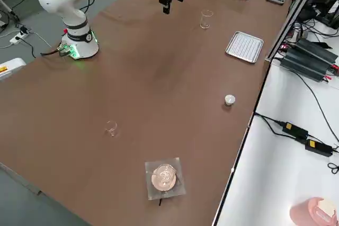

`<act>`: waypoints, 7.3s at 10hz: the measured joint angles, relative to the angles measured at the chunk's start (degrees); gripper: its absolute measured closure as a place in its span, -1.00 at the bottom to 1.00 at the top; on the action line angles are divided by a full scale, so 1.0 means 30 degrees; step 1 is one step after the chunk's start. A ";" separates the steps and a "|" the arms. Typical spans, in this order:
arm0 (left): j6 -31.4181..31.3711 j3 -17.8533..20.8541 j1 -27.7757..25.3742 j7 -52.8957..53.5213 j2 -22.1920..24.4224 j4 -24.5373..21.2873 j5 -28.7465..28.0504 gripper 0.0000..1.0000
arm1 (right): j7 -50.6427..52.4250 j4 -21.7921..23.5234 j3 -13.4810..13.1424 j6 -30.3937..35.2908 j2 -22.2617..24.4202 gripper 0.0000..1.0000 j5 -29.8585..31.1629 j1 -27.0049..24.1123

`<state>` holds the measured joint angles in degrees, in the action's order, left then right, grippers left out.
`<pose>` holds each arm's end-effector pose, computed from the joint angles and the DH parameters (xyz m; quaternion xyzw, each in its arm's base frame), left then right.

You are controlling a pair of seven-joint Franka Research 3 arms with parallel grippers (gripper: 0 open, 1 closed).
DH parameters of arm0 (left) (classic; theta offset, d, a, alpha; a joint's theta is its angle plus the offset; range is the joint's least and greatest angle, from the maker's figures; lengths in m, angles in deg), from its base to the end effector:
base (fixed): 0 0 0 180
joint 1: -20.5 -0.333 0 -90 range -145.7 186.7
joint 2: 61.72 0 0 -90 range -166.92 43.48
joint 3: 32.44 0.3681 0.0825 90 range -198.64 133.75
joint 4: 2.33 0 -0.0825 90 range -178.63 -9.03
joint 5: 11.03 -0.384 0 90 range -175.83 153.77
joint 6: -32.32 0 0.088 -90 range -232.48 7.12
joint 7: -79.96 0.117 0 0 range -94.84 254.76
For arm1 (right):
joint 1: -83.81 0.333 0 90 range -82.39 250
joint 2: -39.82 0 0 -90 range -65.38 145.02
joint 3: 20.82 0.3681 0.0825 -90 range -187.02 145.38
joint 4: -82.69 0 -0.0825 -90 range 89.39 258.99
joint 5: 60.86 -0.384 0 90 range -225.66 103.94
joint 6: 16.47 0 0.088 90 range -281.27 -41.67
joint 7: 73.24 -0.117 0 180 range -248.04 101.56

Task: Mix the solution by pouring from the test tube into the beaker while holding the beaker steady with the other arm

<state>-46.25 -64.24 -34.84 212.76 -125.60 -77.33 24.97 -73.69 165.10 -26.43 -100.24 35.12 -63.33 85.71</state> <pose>0.6155 0.2918 0.1751 0.4943 -0.5519 0.4619 0.4876 0.5720 -0.0287 0.6732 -0.9988 0.0345 0.0284 0.0183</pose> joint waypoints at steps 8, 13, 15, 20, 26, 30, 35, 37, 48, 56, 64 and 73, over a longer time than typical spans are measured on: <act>0.0548 -0.0023 -0.0533 0.0009 0.0845 0.0005 -0.0074 -0.37 | 0.0281 0.0020 -0.0087 -0.0020 0.0000 -0.99 0.0002 -0.0236; 0.0794 0.0021 -0.1514 -0.0055 0.2894 -0.0017 -0.1287 -0.31 | 0.0311 0.0051 -0.0087 -0.0055 0.0000 -0.99 0.0002 -0.0245; 0.0893 0.0172 -0.1639 -0.0108 0.4337 -0.0085 -0.1380 -0.53 | 0.0345 0.0144 -0.0092 -0.0112 0.0000 -0.99 0.0002 -0.0272; 0.0909 0.0243 -0.1559 -0.1936 0.7755 -0.0416 -0.2210 -1.00 | 0.0577 0.0213 -0.0113 -0.0157 0.0000 -0.99 0.0002 -0.0473; 0.0428 0.0160 -0.0056 -0.8555 1.3154 -0.1726 -0.2461 -1.00 | 0.0646 0.0431 -0.0123 -0.0158 0.0001 -0.99 0.0003 -0.0750; -0.1236 0.0109 0.2503 -1.3078 1.6462 -0.2353 -0.4366 -1.00 | 0.0737 0.0786 -0.0089 -0.0603 0.0003 -0.99 0.0003 -0.0749; -0.3692 0.0113 0.4926 -2.0360 1.7975 -0.3049 -0.7537 -1.00 | 0.1336 0.0801 -0.0029 -0.0816 0.0008 -0.99 0.0021 -0.0716; -0.4263 0.0114 0.5477 -2.3843 1.7986 -0.3379 -0.8734 -1.00 | 0.1380 0.0801 -0.0010 -0.0932 0.0008 -0.99 0.0065 -0.0709; -0.5759 -0.0557 0.7097 -3.6762 1.8764 -0.3383 -1.2528 -1.00 | 0.1404 0.0806 0.0007 -0.0946 0.0010 -0.99 0.0145 -0.0647; -0.5598 -0.0250 0.7961 -3.8962 1.8859 -0.2963 -1.2537 -1.00 | 0.1405 0.0865 0.0006 -0.0946 0.0017 -0.99 0.0155 -0.0647; -0.4468 0.7199 1.5695 -4.1439 1.9225 -0.2205 -1.2535 -1.00 | 0.1405 0.0906 0.0005 -0.0946 0.0033 -0.99 0.0160 -0.0647; -0.4440 1.0431 1.7921 -4.1766 1.9256 -0.2204 -1.2351 -1.00 | 0.1405 0.0940 -0.0014 -0.0946 0.0038 -0.99 0.0168 -0.0655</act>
<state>-59.57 -32.95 18.93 87.46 -67.83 -83.94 -12.08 -69.47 167.92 -26.47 -103.08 35.23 -62.83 83.74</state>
